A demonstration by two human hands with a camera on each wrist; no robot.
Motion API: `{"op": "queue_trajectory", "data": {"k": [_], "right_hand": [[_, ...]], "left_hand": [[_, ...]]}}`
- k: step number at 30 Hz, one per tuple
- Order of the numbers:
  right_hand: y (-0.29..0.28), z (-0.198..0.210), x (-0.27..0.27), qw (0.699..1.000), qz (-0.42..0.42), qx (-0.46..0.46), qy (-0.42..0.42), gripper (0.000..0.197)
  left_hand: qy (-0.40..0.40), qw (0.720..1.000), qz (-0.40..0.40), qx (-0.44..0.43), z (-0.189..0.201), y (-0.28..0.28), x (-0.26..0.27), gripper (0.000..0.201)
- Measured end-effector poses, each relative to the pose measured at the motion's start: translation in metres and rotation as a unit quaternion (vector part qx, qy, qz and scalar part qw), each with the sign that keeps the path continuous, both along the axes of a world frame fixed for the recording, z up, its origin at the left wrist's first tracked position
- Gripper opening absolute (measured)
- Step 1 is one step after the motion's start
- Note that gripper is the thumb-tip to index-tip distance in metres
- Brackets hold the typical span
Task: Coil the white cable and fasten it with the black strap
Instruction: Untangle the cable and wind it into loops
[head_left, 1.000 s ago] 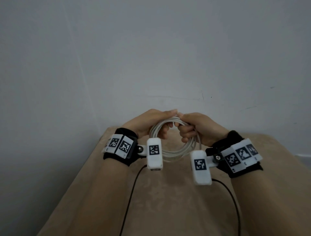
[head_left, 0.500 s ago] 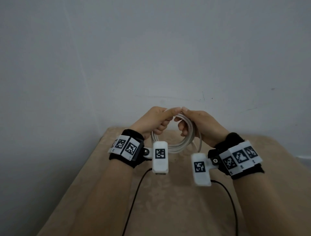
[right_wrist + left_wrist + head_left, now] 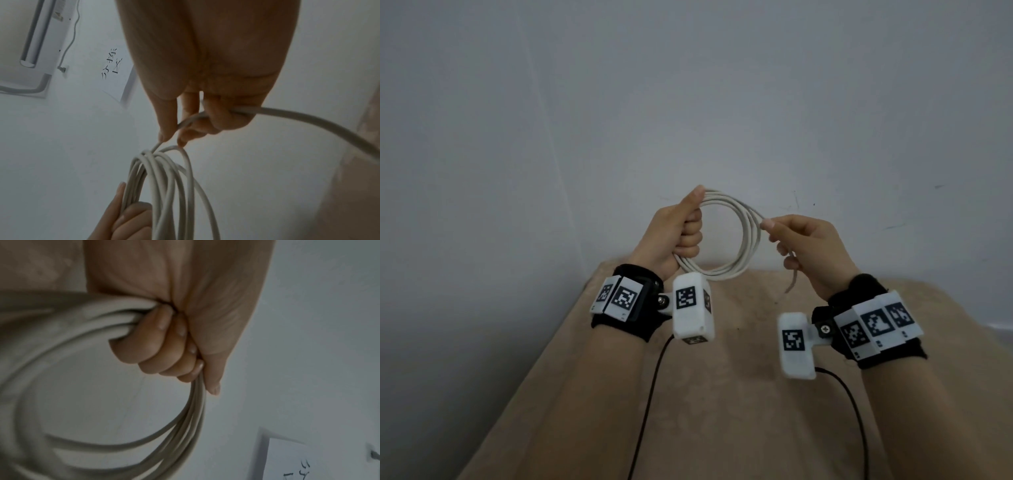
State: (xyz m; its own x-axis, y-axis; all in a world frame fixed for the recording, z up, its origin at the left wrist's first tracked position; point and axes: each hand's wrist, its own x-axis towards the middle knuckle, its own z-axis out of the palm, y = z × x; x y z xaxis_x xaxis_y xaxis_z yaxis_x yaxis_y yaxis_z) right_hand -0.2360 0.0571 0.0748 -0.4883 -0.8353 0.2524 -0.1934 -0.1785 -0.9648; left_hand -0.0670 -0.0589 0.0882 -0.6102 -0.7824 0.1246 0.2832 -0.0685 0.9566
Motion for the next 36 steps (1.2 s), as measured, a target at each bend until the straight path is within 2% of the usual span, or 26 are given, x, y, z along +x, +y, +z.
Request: {"op": "queue_trajectory", "data": {"k": [3, 8, 9, 12, 13, 20, 23, 26, 31, 34, 36], "right_hand": [[-0.001, 0.000, -0.003, 0.998, -0.005, -0.027, -0.056, 0.025], [-0.006, 0.001, 0.010, 0.985, 0.043, -0.041, -0.165, 0.026], [-0.008, 0.001, 0.013, 0.981, 0.049, -0.035, -0.183, 0.032], [-0.013, -0.002, 0.018, 0.973, 0.079, -0.013, -0.215, 0.068], [-0.014, -0.002, 0.019, 0.972, 0.087, -0.011, -0.216, 0.073], [-0.016, -0.005, 0.022, 0.983, 0.060, -0.007, -0.171, 0.054], [-0.018, -0.009, 0.022, 0.986, 0.061, 0.008, -0.157, 0.032], [-0.021, -0.013, 0.020, 0.984, 0.048, -0.005, -0.174, 0.019], [-0.026, -0.012, 0.020, 0.967, 0.048, -0.044, -0.247, 0.015], [-0.028, -0.012, 0.021, 0.957, 0.065, -0.047, -0.279, 0.029], [-0.027, -0.011, 0.022, 0.946, 0.082, -0.044, -0.310, 0.030]], "left_hand": [[0.049, 0.998, 0.014, 0.037, 0.001, -0.002, 0.000, 0.046], [0.114, 0.989, 0.012, 0.090, 0.002, 0.006, -0.010, 0.046], [0.126, 0.987, 0.010, 0.101, 0.002, 0.008, -0.013, 0.046], [0.150, 0.981, 0.015, 0.122, 0.001, 0.011, -0.019, 0.047], [0.153, 0.980, 0.019, 0.128, 0.001, 0.011, -0.020, 0.047], [0.176, 0.971, 0.035, 0.156, -0.005, 0.009, -0.025, 0.047], [0.182, 0.969, 0.037, 0.161, -0.005, 0.010, -0.027, 0.048], [0.187, 0.967, 0.042, 0.169, -0.005, 0.013, -0.030, 0.048], [0.196, 0.963, 0.054, 0.177, -0.007, 0.017, -0.037, 0.048], [0.205, 0.959, 0.058, 0.188, -0.009, 0.018, -0.039, 0.048], [0.212, 0.956, 0.062, 0.195, -0.009, 0.018, -0.040, 0.048]]}}
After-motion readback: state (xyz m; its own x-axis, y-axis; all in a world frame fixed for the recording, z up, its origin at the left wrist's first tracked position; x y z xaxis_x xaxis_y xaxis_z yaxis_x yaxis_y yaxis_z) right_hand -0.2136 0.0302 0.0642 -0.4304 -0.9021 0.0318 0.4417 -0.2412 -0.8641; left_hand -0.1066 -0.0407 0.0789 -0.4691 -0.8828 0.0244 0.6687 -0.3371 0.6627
